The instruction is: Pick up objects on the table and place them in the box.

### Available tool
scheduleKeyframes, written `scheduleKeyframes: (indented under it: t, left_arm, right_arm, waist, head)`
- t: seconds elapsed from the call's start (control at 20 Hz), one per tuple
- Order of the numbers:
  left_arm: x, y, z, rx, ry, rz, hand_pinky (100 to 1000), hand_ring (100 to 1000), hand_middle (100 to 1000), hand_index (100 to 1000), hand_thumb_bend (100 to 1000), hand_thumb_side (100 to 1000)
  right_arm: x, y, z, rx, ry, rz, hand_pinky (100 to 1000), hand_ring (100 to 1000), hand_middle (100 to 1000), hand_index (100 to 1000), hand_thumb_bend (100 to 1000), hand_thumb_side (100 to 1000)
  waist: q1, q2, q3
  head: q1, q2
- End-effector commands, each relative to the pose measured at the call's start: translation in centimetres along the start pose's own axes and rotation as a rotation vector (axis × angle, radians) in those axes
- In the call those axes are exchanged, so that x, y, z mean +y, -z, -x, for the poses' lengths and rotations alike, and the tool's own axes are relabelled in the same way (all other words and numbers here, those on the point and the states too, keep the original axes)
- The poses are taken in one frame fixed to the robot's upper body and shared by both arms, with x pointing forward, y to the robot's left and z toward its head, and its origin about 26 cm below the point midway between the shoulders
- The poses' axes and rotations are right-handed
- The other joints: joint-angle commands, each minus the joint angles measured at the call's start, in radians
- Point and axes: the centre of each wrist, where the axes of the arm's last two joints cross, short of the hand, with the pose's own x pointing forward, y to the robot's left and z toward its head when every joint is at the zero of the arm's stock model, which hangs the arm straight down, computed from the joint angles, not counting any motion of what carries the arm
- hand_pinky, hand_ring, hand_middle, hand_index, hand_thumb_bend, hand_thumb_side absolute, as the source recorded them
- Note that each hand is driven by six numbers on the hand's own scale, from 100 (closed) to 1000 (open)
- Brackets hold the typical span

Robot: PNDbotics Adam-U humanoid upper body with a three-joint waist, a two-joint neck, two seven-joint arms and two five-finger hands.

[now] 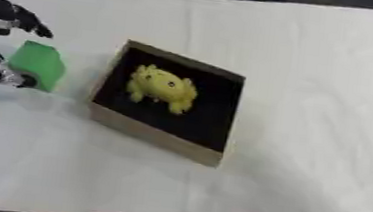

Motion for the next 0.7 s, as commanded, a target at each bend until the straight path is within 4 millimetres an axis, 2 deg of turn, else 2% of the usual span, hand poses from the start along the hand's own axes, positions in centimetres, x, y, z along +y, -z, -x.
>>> scheduleKeyframes:
  t: [0.05,0.2,0.55,0.7]
  left_arm:
    - [0.5,-0.4,0.8,0.040,0.013,0.006,831,887,856,964,410,503]
    - [0.3,0.0,1.0,0.053,0.009,0.011,830,885,853,962,356,487]
    - [-0.1,0.6,1.3,0.058,-0.011,0.029,815,870,819,947,320,474]
    - [-0.2,0.7,1.3,0.059,-0.009,0.029,797,853,780,929,247,457]
  right_arm:
    - [-0.3,0.4,-0.7,-0.024,-0.006,-0.003,982,856,620,935,100,947]
    - [-0.3,0.5,-0.8,-0.024,-0.004,-0.007,983,856,618,933,100,950]
    - [-0.3,0.5,-0.8,-0.024,-0.003,-0.008,984,856,617,931,100,952]
    - [-0.2,0.5,-0.8,-0.022,0.002,-0.010,985,856,616,932,100,955]
  waist:
    - [-0.001,-0.015,-0.003]
    - [-0.002,-0.010,-0.005]
    - [-0.005,-0.002,-0.008]
    - [-0.006,-0.001,-0.009]
  head:
    - [0.003,-0.015]
    - [0.003,-0.019]
    - [0.007,-0.027]
    - [0.008,-0.032]
